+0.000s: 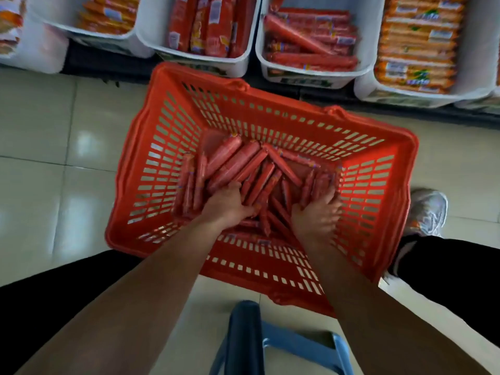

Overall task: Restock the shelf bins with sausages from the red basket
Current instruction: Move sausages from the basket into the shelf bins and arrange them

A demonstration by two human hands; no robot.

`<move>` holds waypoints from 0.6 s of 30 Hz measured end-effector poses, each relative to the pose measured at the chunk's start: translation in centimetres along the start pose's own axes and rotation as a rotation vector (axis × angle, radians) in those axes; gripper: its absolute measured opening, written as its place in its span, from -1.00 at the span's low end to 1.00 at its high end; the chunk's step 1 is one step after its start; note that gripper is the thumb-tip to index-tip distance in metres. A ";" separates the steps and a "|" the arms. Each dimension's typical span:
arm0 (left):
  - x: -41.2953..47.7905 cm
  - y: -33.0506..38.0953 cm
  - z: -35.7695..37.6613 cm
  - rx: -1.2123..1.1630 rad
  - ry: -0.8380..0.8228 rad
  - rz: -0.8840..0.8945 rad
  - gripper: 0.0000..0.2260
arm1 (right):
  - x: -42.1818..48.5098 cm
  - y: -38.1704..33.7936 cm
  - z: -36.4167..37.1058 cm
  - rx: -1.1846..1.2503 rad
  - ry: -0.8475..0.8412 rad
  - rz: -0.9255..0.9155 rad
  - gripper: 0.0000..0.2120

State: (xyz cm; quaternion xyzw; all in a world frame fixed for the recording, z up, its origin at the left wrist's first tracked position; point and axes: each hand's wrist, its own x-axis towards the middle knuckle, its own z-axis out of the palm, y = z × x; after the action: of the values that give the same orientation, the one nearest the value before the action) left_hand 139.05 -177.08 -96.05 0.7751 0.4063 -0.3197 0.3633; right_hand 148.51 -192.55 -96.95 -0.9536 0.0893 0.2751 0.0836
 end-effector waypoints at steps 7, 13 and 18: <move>1.9 2.2 1.4 -0.100 -0.003 -0.037 -0.22 | 1.9 2.0 0.9 0.073 -0.053 -0.056 -0.10; 2.2 2.7 1.9 -0.210 0.030 -0.053 -0.20 | 3.0 2.1 1.9 0.214 -0.110 -0.092 0.01; 2.4 3.6 2.6 -0.250 0.085 -0.041 -0.22 | 3.5 1.7 2.0 0.169 0.018 -0.133 -0.30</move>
State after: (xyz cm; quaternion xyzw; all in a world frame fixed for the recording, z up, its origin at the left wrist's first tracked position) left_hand 142.75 -179.74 -98.26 0.7280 0.4739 -0.2409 0.4329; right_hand 149.99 -194.22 -100.69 -0.9495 0.0494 0.2517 0.1808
